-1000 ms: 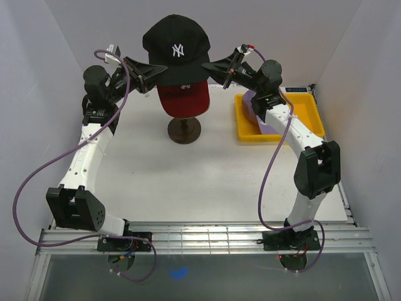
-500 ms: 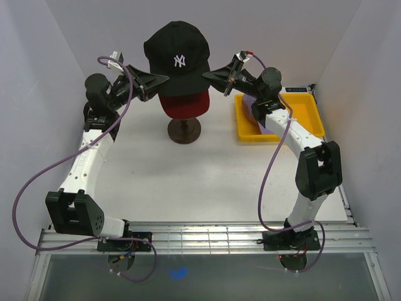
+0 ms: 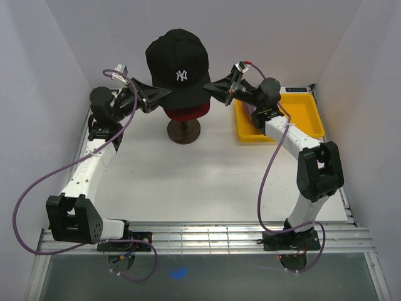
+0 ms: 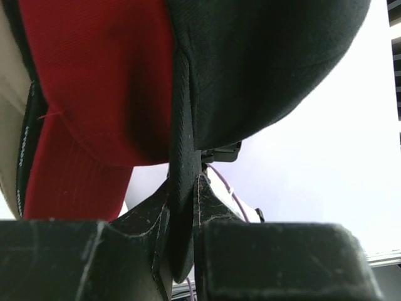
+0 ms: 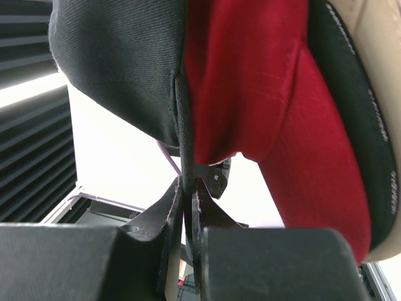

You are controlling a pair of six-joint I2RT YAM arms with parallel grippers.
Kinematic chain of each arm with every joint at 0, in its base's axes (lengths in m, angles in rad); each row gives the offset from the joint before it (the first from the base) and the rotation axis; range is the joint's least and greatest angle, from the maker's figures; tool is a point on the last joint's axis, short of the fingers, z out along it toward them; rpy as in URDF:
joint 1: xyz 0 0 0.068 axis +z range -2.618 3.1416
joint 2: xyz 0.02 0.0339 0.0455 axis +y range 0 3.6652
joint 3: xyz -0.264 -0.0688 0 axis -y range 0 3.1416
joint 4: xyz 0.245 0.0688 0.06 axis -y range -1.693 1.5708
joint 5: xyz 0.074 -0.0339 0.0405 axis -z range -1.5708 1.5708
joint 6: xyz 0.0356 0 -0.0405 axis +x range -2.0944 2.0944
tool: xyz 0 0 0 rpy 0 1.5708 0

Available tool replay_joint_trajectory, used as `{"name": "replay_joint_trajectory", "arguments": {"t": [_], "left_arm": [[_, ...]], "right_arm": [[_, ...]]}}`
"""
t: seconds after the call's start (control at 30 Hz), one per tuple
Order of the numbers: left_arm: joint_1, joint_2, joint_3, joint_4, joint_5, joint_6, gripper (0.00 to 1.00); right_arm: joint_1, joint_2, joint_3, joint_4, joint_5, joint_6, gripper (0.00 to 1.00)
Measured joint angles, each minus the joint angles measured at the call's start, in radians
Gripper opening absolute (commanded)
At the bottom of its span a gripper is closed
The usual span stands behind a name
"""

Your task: Stack the hats

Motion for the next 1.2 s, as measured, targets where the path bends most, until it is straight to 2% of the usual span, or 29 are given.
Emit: {"name": "replay_joint_trajectory", "arguments": {"t": [0.5, 1.03, 1.1, 1.2], "left_arm": [[0.002, -0.029, -0.121, 0.05, 0.0, -0.005, 0.0], [0.006, -0.03, -0.086, -0.061, -0.005, 0.034, 0.0], [0.007, -0.029, -0.073, -0.084, -0.007, 0.045, 0.04], [0.01, -0.027, -0.049, -0.13, -0.01, 0.064, 0.23]], "right_arm": [[-0.003, -0.012, -0.087, 0.014, -0.015, -0.046, 0.08], [-0.003, -0.032, -0.069, -0.127, -0.008, -0.138, 0.08], [-0.003, -0.033, -0.05, -0.171, -0.01, -0.162, 0.08], [-0.003, -0.033, -0.017, -0.232, -0.013, -0.193, 0.08]]}}
